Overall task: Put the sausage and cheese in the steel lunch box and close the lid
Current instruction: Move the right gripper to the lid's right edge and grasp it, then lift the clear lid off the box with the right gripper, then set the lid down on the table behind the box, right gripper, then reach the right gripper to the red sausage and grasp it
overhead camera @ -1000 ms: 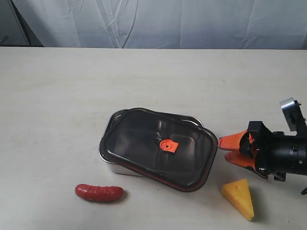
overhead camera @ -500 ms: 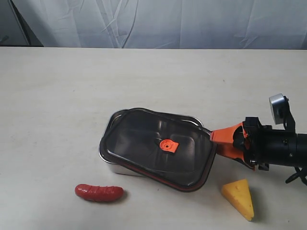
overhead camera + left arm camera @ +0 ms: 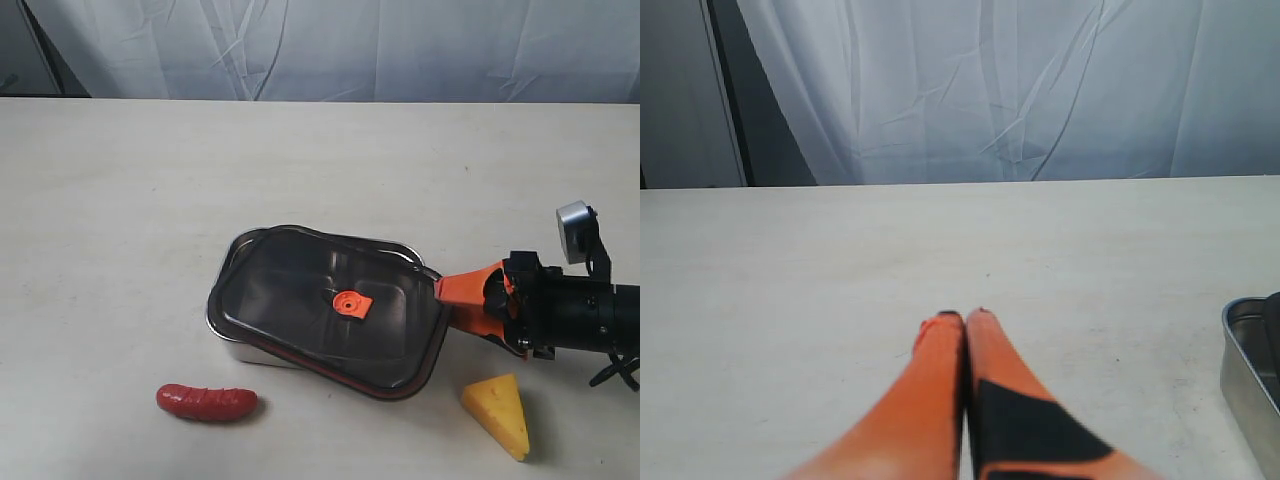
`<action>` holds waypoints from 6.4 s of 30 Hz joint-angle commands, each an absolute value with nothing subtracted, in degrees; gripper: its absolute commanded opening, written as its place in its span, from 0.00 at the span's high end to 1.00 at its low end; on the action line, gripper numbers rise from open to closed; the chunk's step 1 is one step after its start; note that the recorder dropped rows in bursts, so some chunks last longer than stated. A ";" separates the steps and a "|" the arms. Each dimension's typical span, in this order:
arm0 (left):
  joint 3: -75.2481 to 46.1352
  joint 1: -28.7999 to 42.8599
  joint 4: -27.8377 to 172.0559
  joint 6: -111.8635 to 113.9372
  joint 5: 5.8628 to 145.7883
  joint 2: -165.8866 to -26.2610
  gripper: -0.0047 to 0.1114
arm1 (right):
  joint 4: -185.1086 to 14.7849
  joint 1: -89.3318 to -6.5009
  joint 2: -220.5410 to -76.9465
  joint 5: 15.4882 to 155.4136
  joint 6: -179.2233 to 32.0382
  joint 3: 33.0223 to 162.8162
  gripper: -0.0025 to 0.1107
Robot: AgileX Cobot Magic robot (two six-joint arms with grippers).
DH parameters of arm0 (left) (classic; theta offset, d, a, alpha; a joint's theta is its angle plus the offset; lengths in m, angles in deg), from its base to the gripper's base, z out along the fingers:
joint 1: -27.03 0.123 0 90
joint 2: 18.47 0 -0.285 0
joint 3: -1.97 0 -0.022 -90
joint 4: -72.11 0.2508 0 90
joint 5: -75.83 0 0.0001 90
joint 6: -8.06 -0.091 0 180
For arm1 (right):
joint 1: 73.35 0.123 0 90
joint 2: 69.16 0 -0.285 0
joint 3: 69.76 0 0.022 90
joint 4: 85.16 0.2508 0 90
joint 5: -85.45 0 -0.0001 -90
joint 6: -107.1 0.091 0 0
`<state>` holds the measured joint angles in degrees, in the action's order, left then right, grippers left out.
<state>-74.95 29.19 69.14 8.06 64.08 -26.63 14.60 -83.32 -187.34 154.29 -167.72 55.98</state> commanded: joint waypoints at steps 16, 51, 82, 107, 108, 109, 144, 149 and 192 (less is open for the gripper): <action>-75.25 29.20 68.63 8.06 64.75 -26.26 0.96 | 14.78 -79.65 -187.52 155.41 -168.89 58.05 0.61; -75.25 29.20 68.63 8.06 64.75 -26.26 0.96 | 14.78 -80.82 -184.73 155.41 -165.62 58.49 0.99; -75.25 29.20 68.63 8.06 64.75 -26.26 0.96 | 14.78 -80.67 -176.36 144.02 -160.46 87.19 0.99; -75.25 29.20 68.63 8.06 64.75 -26.26 0.96 | -42.72 -54.87 -167.16 83.50 -178.87 87.64 0.99; -75.25 29.20 68.63 8.06 64.75 -26.26 0.96 | -42.86 -54.87 -167.90 83.27 -178.87 86.12 0.99; -75.25 29.20 68.63 8.06 64.75 -26.26 0.96 | -42.86 -54.87 -168.23 82.95 -178.87 85.26 0.99; -75.25 29.20 68.77 8.06 64.75 -26.26 0.96 | -30.44 -54.87 -173.88 95.38 -174.58 83.04 0.54; -75.25 29.20 68.77 8.06 64.75 -26.26 0.96 | -19.96 -54.77 -166.94 108.84 -173.07 86.18 0.54; -75.25 29.20 68.77 8.06 64.75 -26.26 0.96 | -43.41 -14.34 -183.21 107.26 -153.85 92.15 0.54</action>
<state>-74.95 29.19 69.14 8.06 64.08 -26.63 -42.88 -15.32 -182.30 109.92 -155.95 91.84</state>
